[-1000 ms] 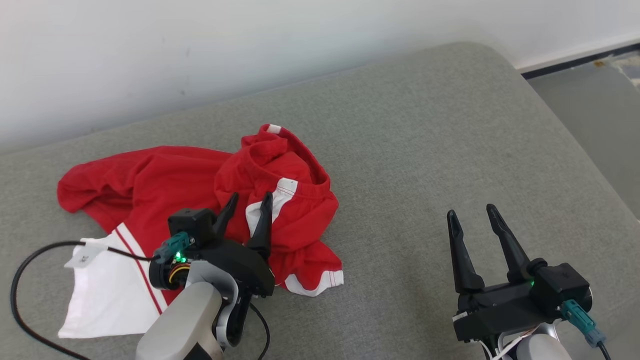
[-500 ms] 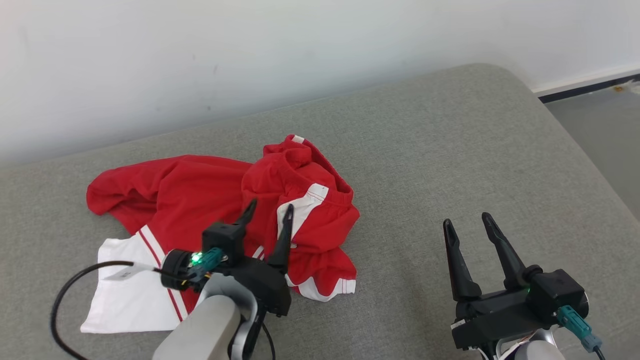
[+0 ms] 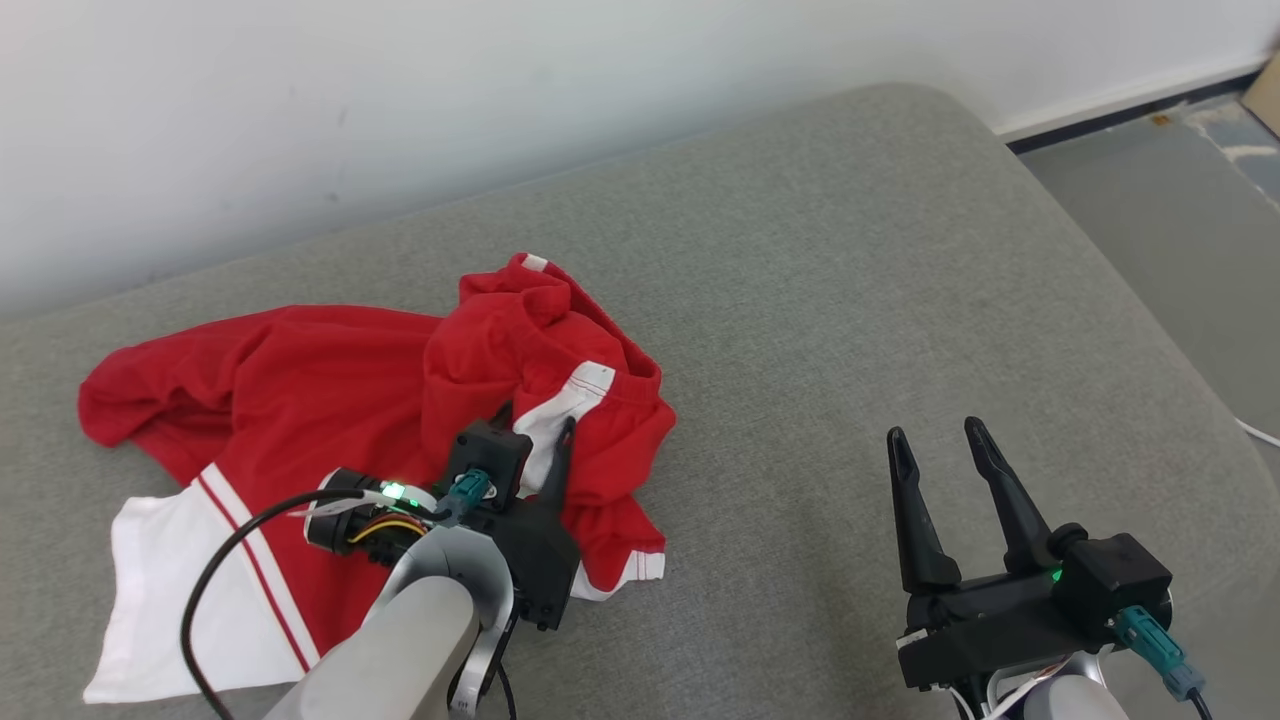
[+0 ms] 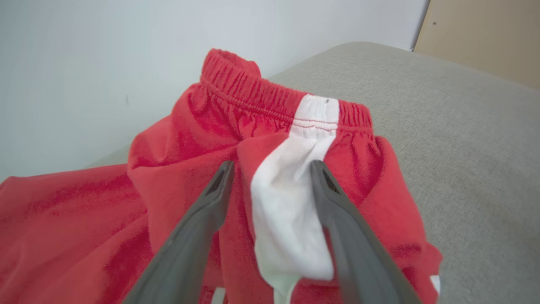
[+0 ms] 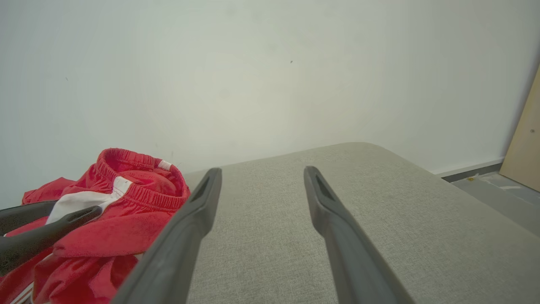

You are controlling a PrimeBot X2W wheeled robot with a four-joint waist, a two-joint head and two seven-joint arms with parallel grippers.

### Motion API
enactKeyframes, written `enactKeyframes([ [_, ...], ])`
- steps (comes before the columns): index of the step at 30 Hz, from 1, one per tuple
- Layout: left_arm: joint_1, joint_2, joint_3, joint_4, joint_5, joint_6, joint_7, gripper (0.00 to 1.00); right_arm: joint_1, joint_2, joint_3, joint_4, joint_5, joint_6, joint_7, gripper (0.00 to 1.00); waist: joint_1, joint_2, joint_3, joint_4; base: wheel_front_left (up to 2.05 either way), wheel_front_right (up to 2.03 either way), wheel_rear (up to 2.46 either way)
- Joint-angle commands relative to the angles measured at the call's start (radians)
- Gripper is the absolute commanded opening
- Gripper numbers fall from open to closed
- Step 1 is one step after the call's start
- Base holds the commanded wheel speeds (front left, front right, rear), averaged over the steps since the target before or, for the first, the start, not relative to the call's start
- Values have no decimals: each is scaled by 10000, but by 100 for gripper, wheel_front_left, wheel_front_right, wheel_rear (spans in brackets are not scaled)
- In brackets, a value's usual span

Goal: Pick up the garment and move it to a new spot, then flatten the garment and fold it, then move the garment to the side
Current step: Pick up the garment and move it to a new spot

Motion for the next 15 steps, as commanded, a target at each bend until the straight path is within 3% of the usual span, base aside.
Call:
enactKeyframes([
  [1,-75,66,-18,-124,13,-60,-25,0,-79,34,-35,-6,71,4,-12,100,0,0,120,-168,0,0,0],
  [9,-531,138,222,-1191,-241,-417,-339,0,-12,93,-122,58,44,4,-12,100,0,0,-23,-234,0,0,0],
  [15,-1593,796,1090,-2428,-561,-727,-338,0,55,84,-173,18,9,4,-12,100,0,0,-167,7,0,0,0],
])
